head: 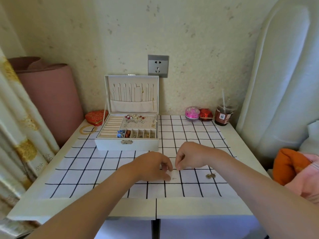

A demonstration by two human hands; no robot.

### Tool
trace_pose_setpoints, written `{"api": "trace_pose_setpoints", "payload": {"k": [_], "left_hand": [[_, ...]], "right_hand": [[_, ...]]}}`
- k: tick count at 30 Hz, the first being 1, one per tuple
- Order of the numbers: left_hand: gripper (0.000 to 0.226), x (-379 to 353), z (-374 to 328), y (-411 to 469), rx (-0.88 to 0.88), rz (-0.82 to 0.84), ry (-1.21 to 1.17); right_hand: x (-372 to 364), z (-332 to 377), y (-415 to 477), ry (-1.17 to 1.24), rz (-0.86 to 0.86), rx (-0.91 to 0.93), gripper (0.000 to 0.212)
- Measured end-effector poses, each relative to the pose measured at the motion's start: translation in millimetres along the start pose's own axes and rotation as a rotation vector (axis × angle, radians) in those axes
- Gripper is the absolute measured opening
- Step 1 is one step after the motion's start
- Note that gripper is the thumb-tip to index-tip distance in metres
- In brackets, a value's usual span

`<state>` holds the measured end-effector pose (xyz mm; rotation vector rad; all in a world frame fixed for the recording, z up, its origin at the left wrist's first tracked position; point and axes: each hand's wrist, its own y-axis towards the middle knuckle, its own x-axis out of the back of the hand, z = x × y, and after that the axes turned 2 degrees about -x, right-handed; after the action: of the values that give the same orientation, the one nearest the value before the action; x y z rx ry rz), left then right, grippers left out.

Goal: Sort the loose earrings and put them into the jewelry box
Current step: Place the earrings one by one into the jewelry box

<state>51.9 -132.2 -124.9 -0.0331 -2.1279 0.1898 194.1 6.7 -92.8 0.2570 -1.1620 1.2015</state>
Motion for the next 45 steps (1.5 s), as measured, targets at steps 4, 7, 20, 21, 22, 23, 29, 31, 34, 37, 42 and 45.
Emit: {"api": "trace_pose_setpoints", "payload": {"k": [4,7,20,21,22,23,29,31,34,37,42,45], "left_hand": [[0.018,-7.8,-4.0,4.4,-0.062,-0.007,0.022],[0.010,-8.8,-5.7,6.6,-0.073,-0.009,0.033],[0.009,32.8,12.0,11.6,0.015,-0.369,-0.318],[0.008,35.2,12.7,12.7,0.033,-0.401,-0.362],[0.009,37.2,12.7,13.7,0.048,-0.430,-0.401],[0.009,39.1,12.3,14.7,0.059,-0.458,-0.431],[0.006,48.6,16.6,17.6,0.097,-0.568,-0.534],[0.005,52.2,21.0,17.7,0.096,-0.572,-0.537],[0.005,59.5,27.2,17.2,0.077,-0.593,-0.555],[0.005,68.6,32.5,15.6,0.057,-0.659,-0.599],[0.006,88.1,37.3,18.3,0.101,-0.744,-0.822],[0.007,99.0,42.0,22.6,0.111,-0.732,-0.902]], "right_hand": [[5.8,-4.1,0.4,0.060,-0.049,-0.012,0.007],[5.9,-3.1,1.5,0.082,-0.093,-0.011,0.004],[17.8,10.6,15.5,0.222,-0.311,0.058,0.015],[19.0,13.3,16.6,0.239,-0.345,0.063,0.015],[20.1,16.3,17.6,0.258,-0.377,0.069,0.014],[20.9,19.2,19.2,0.274,-0.405,0.082,0.014],[20.7,34.4,36.1,0.265,-0.523,0.148,0.030],[21.2,38.5,43.4,0.276,-0.577,0.177,0.031],[24.5,46.3,51.0,0.264,-0.640,0.225,0.030],[31.0,54.4,58.8,0.252,-0.670,0.263,0.027],[50.6,69.3,69.8,0.484,-0.578,0.321,0.022],[59.7,76.1,79.3,0.573,-0.569,0.357,0.016]]}}
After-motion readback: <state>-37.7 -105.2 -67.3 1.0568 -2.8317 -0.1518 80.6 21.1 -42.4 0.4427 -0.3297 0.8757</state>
